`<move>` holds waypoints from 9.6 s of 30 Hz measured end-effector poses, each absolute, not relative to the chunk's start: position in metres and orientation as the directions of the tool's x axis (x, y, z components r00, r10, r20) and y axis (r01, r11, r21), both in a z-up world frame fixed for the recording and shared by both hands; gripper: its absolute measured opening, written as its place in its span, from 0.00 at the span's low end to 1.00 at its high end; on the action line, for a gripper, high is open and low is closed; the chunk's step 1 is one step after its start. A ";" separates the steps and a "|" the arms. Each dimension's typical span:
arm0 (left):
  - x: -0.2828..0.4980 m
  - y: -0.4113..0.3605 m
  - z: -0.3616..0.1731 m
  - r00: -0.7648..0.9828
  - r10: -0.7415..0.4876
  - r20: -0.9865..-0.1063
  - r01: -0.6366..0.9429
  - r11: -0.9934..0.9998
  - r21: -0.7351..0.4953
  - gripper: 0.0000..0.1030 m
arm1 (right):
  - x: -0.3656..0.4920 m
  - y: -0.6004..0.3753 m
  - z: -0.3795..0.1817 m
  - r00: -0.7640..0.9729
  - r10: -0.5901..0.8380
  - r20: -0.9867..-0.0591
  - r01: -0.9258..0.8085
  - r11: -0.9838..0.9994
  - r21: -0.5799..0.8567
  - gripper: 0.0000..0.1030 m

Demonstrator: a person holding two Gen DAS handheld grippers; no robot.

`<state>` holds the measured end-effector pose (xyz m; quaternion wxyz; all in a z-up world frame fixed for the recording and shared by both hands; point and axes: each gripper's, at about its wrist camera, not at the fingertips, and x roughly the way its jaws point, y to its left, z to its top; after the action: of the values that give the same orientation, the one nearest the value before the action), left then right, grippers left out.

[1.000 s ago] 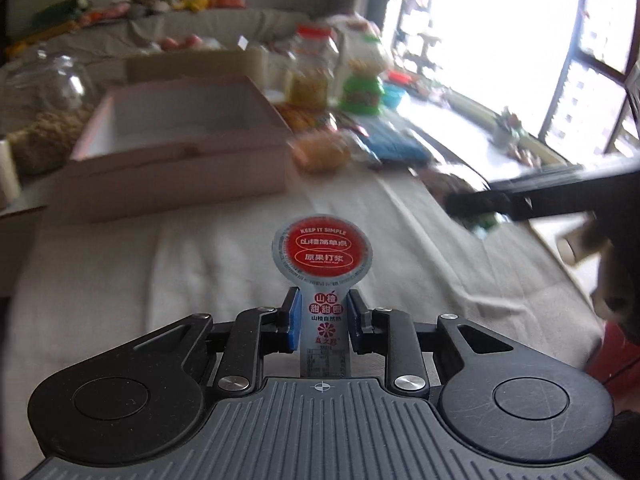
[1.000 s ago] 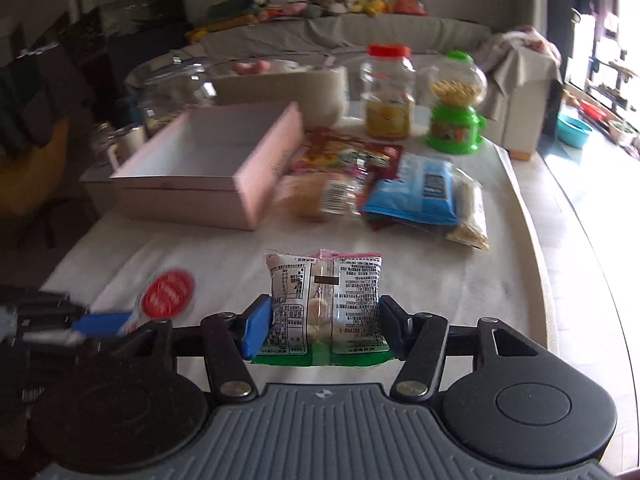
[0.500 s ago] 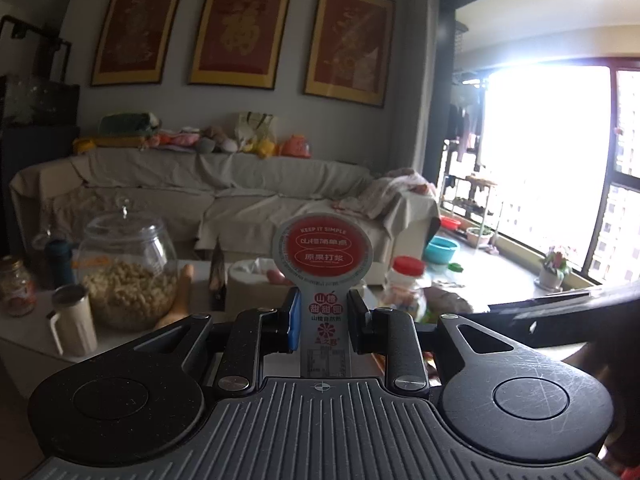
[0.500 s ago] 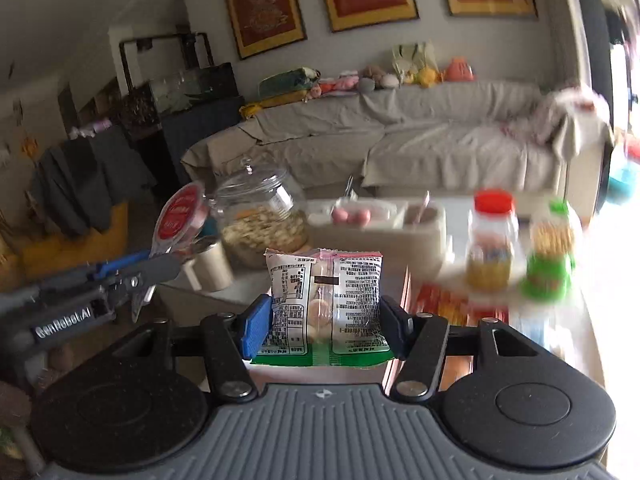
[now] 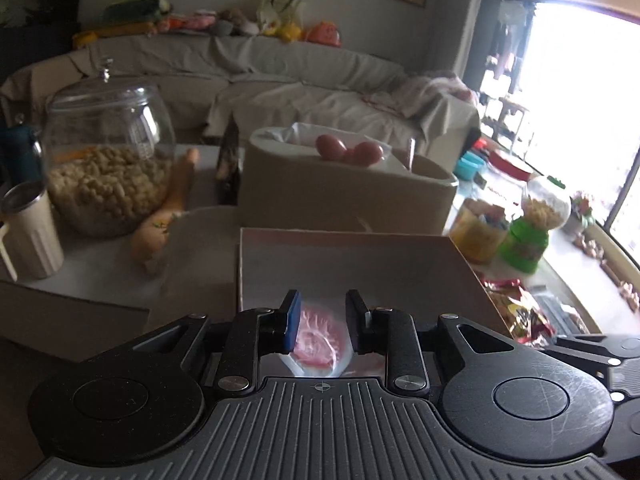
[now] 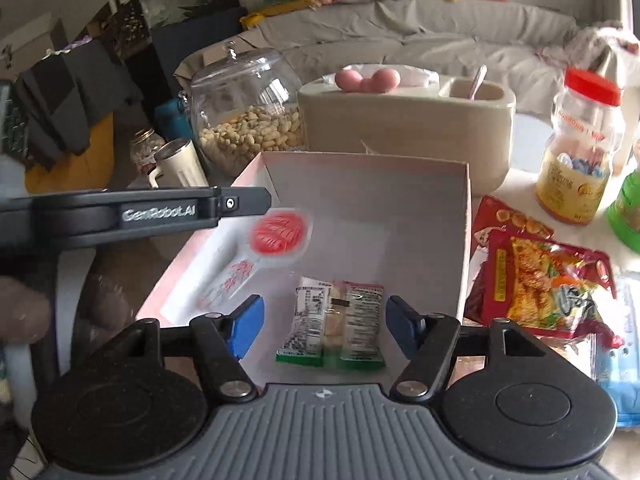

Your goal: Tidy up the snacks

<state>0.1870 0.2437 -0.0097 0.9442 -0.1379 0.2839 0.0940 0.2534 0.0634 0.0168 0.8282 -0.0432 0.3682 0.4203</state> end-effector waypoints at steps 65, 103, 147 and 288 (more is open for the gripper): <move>0.092 0.086 -0.052 0.717 -0.232 -0.657 -0.088 0.906 -0.415 0.25 | 0.215 -0.155 -0.036 0.458 0.635 -0.622 -0.612 0.733 0.297 0.67; 0.075 0.045 -0.048 0.771 0.029 -0.636 -0.145 0.981 -0.131 0.28 | 0.083 -0.151 -0.047 0.563 0.644 -0.519 -0.743 0.669 0.025 0.82; 0.061 0.082 -0.051 0.792 -0.050 -0.609 -0.208 0.916 -0.344 0.25 | 0.150 -0.177 -0.078 0.556 0.579 -0.597 -0.545 0.796 0.264 1.00; 0.156 0.223 0.055 0.879 -0.153 -0.451 -0.078 0.888 -0.454 0.61 | 0.209 -0.015 0.151 0.593 0.674 -0.441 -0.735 0.676 0.045 0.45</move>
<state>0.1562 0.2229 0.0551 0.9402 -0.2362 0.2448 -0.0201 0.2090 -0.0147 0.1506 0.8896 -0.0710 0.2161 0.3960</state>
